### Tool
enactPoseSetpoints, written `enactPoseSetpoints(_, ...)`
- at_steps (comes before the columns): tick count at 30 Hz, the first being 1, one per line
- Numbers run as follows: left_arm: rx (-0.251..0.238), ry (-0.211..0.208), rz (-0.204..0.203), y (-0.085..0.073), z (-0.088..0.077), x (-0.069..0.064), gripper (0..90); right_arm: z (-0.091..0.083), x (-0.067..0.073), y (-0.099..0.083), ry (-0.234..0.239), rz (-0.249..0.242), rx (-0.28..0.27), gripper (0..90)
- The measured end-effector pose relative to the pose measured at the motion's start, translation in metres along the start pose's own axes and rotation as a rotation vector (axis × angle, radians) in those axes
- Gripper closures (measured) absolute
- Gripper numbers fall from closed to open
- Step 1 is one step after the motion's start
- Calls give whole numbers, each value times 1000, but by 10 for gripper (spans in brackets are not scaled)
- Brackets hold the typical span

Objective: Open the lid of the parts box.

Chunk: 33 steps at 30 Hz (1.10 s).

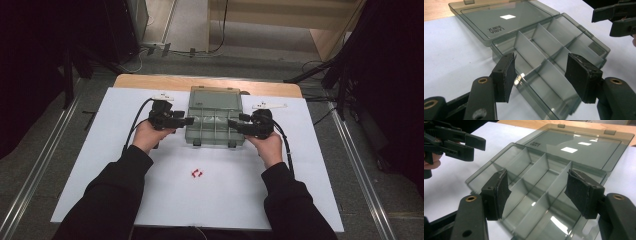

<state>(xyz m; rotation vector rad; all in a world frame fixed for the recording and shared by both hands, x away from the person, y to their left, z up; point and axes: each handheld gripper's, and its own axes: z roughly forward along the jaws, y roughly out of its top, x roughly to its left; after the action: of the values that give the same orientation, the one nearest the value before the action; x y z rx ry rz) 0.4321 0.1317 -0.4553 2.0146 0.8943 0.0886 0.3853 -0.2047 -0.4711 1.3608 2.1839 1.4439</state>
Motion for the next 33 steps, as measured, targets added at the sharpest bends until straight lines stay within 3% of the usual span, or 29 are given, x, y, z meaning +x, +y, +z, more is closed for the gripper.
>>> enactPoseSetpoints(15,14,-14,21,-17,-20,-12,400,-18,17,-14,41,-37,10,354)
enactPoseSetpoints(19,28,-20,51,-21,-22,-17,399,-20,21,-18,54,-42,17,341)
enactPoseSetpoints(22,47,-55,63,-25,-23,-22,308,-23,24,-22,67,-37,23,329)
enactPoseSetpoints(24,47,-54,84,-27,-24,-24,308,-25,27,-25,70,-54,30,325)
enactPoseSetpoints(29,35,-52,84,-31,-28,-27,308,-32,31,-29,79,-62,38,322)
enactPoseSetpoints(33,54,-48,94,-38,-30,-26,308,-36,35,-33,77,-80,52,324)
